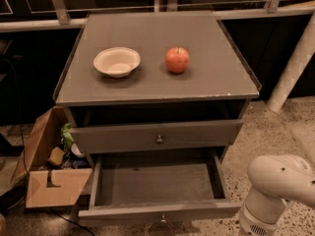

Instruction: Close middle drawer

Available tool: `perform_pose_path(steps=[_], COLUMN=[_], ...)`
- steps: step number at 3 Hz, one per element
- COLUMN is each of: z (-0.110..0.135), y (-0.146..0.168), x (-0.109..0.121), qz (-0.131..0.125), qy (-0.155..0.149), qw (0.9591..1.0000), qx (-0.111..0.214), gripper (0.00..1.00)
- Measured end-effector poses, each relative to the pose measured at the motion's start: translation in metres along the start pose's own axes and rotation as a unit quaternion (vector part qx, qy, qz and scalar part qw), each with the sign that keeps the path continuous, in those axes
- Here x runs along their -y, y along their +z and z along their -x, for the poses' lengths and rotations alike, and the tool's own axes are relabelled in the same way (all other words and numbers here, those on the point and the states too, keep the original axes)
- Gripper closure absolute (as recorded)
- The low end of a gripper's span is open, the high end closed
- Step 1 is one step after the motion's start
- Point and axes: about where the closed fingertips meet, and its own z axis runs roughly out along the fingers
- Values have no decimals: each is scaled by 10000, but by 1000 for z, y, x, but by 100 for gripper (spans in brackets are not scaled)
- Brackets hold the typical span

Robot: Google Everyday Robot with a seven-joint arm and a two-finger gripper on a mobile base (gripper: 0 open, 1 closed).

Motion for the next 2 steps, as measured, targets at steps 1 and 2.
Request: perform_pose_path(steps=[1, 2], z=[1, 12], y=[37, 74], x=[11, 31], qz=[287, 525], qy=[125, 245], qw=[9995, 9983], qx=[81, 109], gripper=[100, 100])
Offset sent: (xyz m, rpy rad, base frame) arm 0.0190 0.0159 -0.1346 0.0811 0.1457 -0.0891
